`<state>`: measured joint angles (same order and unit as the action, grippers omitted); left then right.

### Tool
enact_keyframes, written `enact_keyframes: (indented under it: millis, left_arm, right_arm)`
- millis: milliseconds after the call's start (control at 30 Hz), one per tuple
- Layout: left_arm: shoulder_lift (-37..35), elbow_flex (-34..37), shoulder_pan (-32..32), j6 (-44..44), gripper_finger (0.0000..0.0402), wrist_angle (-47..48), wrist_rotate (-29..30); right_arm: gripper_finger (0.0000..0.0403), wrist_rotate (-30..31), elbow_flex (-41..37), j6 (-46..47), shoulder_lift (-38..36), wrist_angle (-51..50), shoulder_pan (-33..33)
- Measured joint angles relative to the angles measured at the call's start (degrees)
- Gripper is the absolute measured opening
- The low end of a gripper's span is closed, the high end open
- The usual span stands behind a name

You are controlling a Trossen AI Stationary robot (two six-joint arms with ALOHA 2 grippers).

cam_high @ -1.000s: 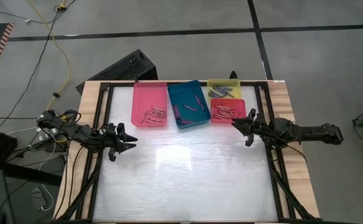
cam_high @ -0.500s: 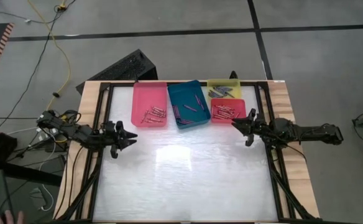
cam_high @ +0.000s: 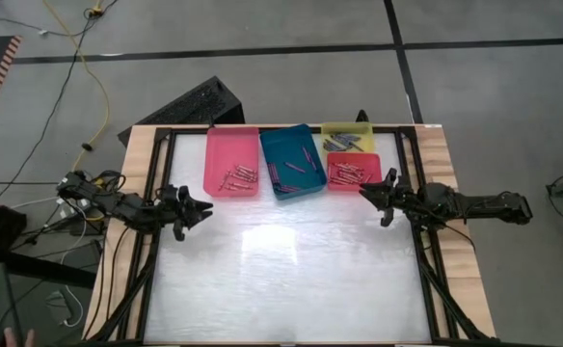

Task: Sort crayons
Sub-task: Return to Home Position

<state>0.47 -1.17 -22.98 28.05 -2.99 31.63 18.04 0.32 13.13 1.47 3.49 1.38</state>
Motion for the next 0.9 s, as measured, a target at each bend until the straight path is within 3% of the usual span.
enact_keyframes:
  millis: [900]
  left_arm:
    - [3.63,0.0,-1.78,5.44,0.0139,-0.13,2.0]
  right_arm:
    - [0.0113,0.0,-0.02,-0.02,0.0,0.0,0.01]
